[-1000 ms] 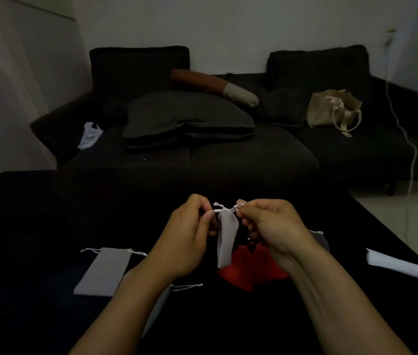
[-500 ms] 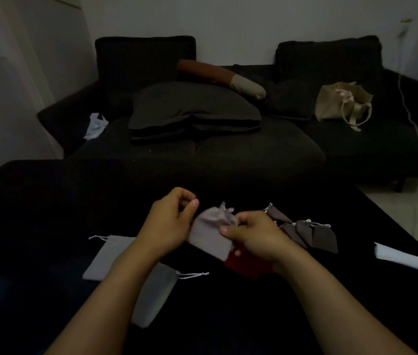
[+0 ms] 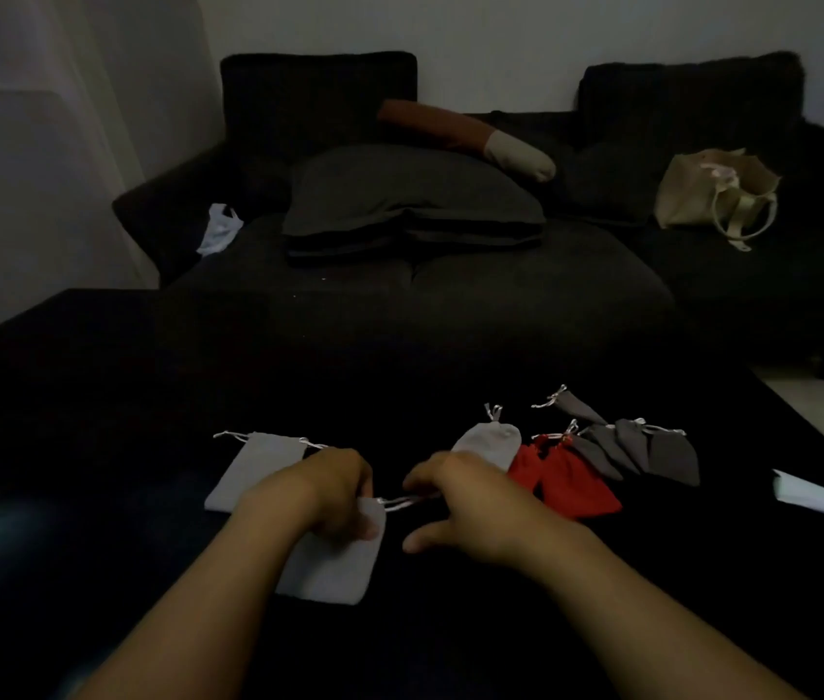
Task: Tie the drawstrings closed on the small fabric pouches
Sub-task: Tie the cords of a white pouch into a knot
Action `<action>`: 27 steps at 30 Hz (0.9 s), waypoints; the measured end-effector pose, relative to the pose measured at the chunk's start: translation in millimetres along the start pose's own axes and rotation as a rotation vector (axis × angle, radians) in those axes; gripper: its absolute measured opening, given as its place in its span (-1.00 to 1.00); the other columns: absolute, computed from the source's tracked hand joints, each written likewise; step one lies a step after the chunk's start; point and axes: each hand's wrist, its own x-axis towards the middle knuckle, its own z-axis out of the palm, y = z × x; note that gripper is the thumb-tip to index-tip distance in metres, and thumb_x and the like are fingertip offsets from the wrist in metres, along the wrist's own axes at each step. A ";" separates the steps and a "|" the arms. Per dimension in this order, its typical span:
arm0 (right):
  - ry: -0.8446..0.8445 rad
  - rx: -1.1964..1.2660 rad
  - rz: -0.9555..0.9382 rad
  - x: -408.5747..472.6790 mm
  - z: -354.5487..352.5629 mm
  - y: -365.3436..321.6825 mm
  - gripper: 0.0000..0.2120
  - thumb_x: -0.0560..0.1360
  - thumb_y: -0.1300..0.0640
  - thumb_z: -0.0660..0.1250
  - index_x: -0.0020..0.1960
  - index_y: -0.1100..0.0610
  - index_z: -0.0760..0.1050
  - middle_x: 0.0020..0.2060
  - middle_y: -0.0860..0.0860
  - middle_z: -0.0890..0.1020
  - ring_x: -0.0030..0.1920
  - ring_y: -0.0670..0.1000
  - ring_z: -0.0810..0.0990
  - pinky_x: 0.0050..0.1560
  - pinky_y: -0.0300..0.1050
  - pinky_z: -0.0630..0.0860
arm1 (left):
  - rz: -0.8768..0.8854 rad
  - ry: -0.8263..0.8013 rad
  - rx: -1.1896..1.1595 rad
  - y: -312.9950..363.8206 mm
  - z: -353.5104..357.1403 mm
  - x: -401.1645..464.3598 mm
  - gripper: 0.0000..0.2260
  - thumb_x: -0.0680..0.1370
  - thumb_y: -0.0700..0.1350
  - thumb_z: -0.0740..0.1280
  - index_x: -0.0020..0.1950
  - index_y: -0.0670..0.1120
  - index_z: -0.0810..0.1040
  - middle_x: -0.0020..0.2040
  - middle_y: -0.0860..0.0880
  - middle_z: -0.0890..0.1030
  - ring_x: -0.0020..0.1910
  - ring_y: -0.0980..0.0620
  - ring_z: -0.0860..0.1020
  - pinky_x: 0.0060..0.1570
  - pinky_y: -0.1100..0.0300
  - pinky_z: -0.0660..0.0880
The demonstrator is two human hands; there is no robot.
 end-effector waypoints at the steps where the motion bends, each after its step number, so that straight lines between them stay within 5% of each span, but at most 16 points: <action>1: -0.019 -0.036 -0.019 1.3 8.4 -0.4 -0.57 0.38 -0.04 0.53 0.18 0.08 0.57 0.12 0.02 0.58 0.13 0.03 0.56 0.15 0.00 0.52 | 0.025 0.015 -0.032 1.3 2.3 1.9 -0.84 0.47 0.01 0.47 -0.03 0.01 0.55 -0.02 0.00 0.62 -0.06 0.04 0.58 -0.11 0.18 0.50; 3: 0.014 -0.030 -0.042 3.2 10.6 1.3 -0.76 0.46 0.02 0.46 0.02 0.16 0.62 0.02 0.09 0.61 0.03 0.06 0.59 0.06 0.03 0.53 | 0.085 0.059 -0.152 4.9 -0.6 2.7 -0.87 0.48 0.01 0.46 -0.08 0.00 0.58 -0.06 0.01 0.63 -0.08 0.06 0.58 -0.13 0.18 0.50; 6: 0.136 0.118 -0.037 2.8 -8.5 6.2 -0.76 0.49 0.00 0.43 -0.18 0.19 0.60 -0.21 0.04 0.64 -0.17 -0.03 0.59 -0.09 -0.03 0.52 | 0.240 0.182 -0.306 8.3 -14.9 -2.1 -0.85 0.43 0.04 0.51 -0.15 0.04 0.58 -0.10 0.06 0.60 -0.11 0.10 0.57 -0.14 0.16 0.52; 9: 0.239 0.394 0.047 -3.5 -27.9 8.6 -0.71 0.50 -0.07 0.40 -0.15 0.17 0.61 -0.27 0.04 0.64 -0.26 -0.08 0.56 -0.14 -0.07 0.50 | 0.450 0.397 -0.367 14.9 -22.2 -6.7 -0.87 0.42 0.05 0.51 -0.17 0.03 0.63 -0.18 0.08 0.63 -0.15 0.16 0.58 -0.13 0.15 0.54; 13: 0.333 0.958 0.105 -9.8 -38.3 3.2 -0.78 0.56 0.02 0.32 0.03 0.14 0.66 -0.07 0.17 0.71 -0.08 0.03 0.64 -0.10 -0.14 0.55 | 0.552 0.698 -0.341 37.4 -29.6 -9.7 -0.86 0.39 0.07 0.52 -0.19 0.10 0.59 -0.26 0.16 0.58 -0.13 0.22 0.52 -0.20 0.36 0.39; 17: 0.511 1.196 0.188 -10.0 -49.1 4.5 -0.74 0.59 0.00 0.28 -0.04 0.11 0.70 -0.04 0.25 0.70 0.07 0.32 0.64 0.16 0.22 0.54 | 0.549 0.635 -0.498 57.1 -35.0 -12.2 -0.76 0.35 -0.04 0.59 -0.13 0.12 0.56 -0.18 0.12 0.64 -0.17 0.22 0.61 -0.17 0.25 0.57; 19: 0.543 1.333 0.230 -10.8 -56.3 10.5 -0.70 0.60 -0.01 0.26 -0.08 0.11 0.70 -0.20 0.18 0.69 -0.18 0.15 0.69 -0.13 0.01 0.65 | 0.486 0.614 -0.557 59.8 -38.2 -12.8 -0.69 0.33 -0.05 0.60 -0.02 0.12 0.58 -0.13 0.11 0.65 -0.14 0.23 0.62 -0.14 0.31 0.57; 21: 0.566 1.434 0.247 -12.1 -64.6 17.8 -0.65 0.62 -0.03 0.23 -0.10 0.12 0.70 -0.34 0.06 0.65 -0.35 -0.04 0.63 -0.34 -0.18 0.55 | 0.426 0.543 -0.618 54.1 -42.8 -13.4 -0.73 0.37 -0.04 0.57 0.03 0.06 0.63 -0.13 0.07 0.68 -0.18 0.23 0.64 -0.18 0.31 0.56; 24: 0.584 1.490 0.259 -10.1 -72.9 30.8 -0.61 0.62 -0.05 0.20 -0.11 0.13 0.71 -0.34 0.04 0.61 -0.34 -0.05 0.56 -0.24 -0.15 0.51 | 0.390 0.410 -0.752 44.0 -49.2 -14.3 -0.94 0.51 -0.06 0.43 -0.09 -0.01 0.69 -0.22 -0.04 0.70 -0.32 0.09 0.63 -0.28 0.21 0.57; 27: 0.579 1.526 0.264 -6.9 -73.6 36.1 -0.60 0.62 -0.06 0.21 -0.15 0.13 0.71 -0.36 0.02 0.61 -0.37 -0.06 0.56 -0.24 -0.14 0.51 | 0.429 0.391 -0.847 42.0 -50.2 -13.5 -0.79 0.59 -0.11 0.32 -0.18 -0.05 0.69 -0.27 -0.05 0.68 -0.33 0.06 0.62 -0.28 0.23 0.58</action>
